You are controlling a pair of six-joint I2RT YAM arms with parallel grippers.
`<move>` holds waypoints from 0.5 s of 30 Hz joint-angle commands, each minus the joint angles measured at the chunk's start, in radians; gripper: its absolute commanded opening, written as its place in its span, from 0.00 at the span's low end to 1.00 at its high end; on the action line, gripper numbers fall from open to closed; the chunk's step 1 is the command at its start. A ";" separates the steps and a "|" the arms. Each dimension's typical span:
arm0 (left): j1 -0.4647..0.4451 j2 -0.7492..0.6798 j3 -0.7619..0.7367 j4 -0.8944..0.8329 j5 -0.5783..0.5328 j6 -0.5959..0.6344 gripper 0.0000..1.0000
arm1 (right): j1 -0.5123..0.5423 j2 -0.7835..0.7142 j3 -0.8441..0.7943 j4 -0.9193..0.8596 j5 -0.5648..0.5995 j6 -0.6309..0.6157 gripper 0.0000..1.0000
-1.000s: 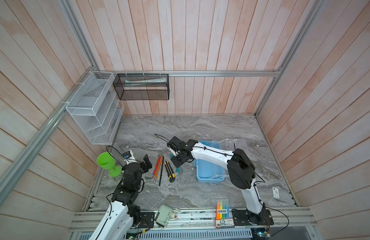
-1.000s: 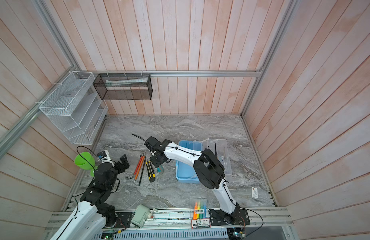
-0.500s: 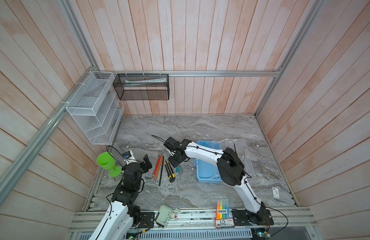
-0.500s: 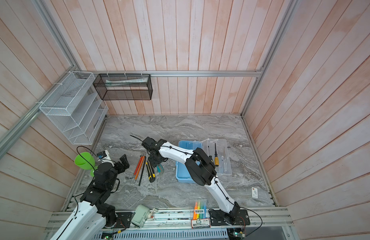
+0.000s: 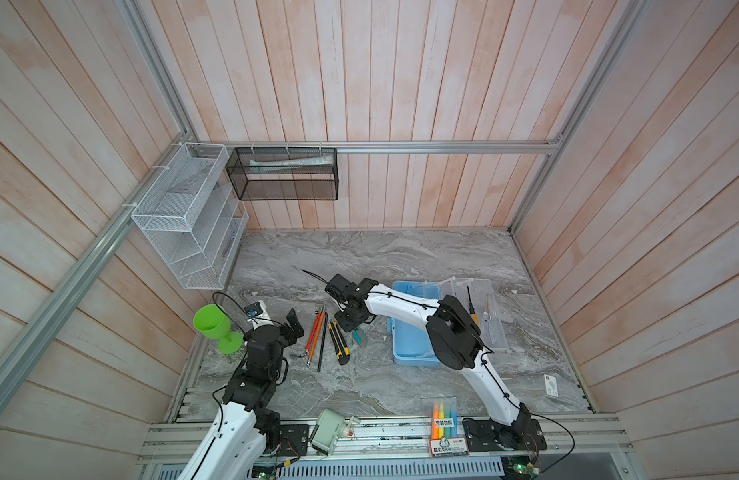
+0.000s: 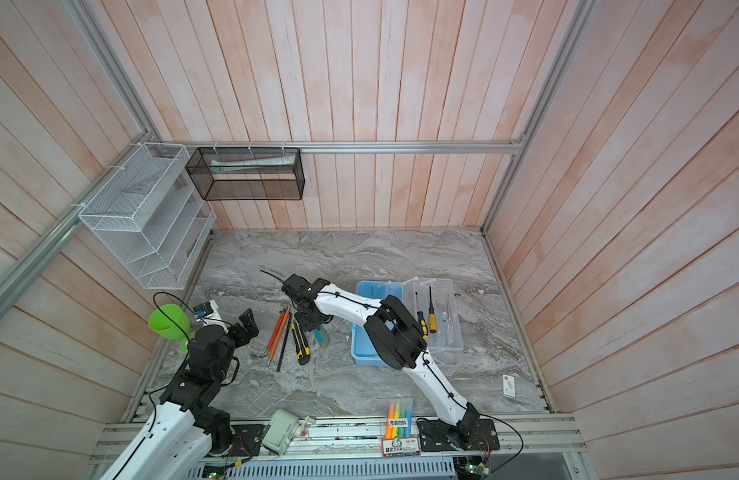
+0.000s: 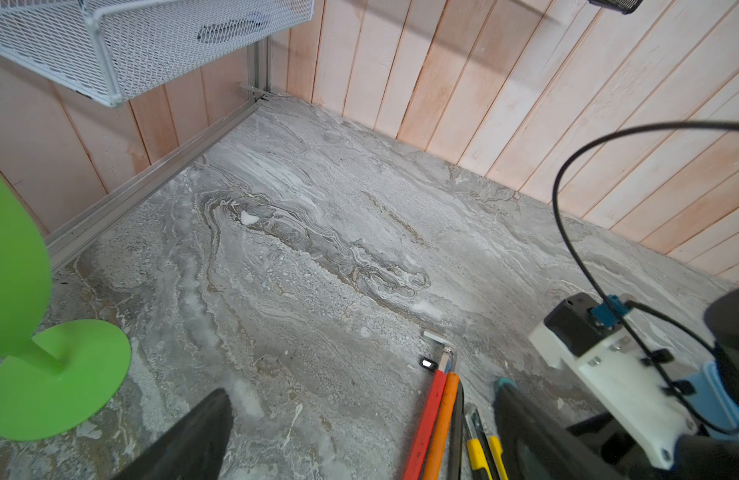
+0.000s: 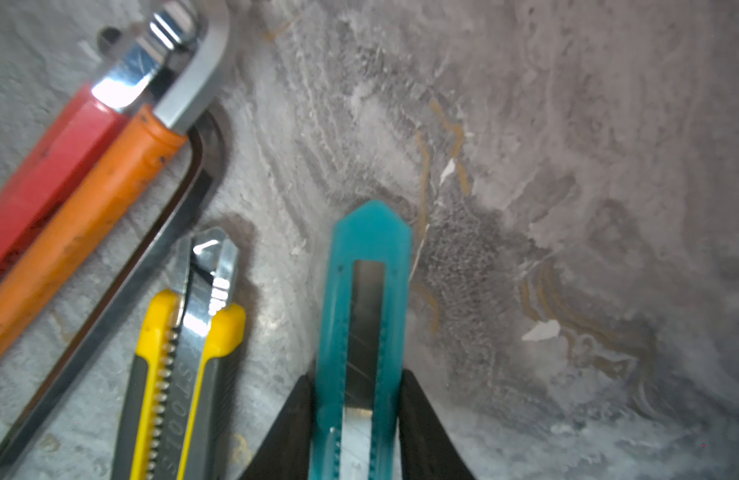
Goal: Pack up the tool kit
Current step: 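Lift the teal box cutter and carry it toward the box with the right gripper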
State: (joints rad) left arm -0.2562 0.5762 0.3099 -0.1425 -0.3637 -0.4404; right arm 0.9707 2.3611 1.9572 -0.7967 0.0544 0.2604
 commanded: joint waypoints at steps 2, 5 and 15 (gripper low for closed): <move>0.005 -0.002 -0.008 0.008 0.012 0.009 1.00 | -0.001 0.058 0.018 -0.061 0.003 0.020 0.22; 0.005 -0.002 -0.008 0.009 0.014 0.009 1.00 | -0.001 0.057 0.037 -0.069 0.019 0.029 0.16; 0.005 -0.001 -0.009 0.010 0.014 0.010 1.00 | -0.001 -0.025 0.061 -0.104 0.007 0.070 0.07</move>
State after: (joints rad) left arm -0.2562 0.5762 0.3099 -0.1425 -0.3634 -0.4381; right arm 0.9707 2.3734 1.9976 -0.8547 0.0551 0.3038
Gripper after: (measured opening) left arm 0.998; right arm 0.257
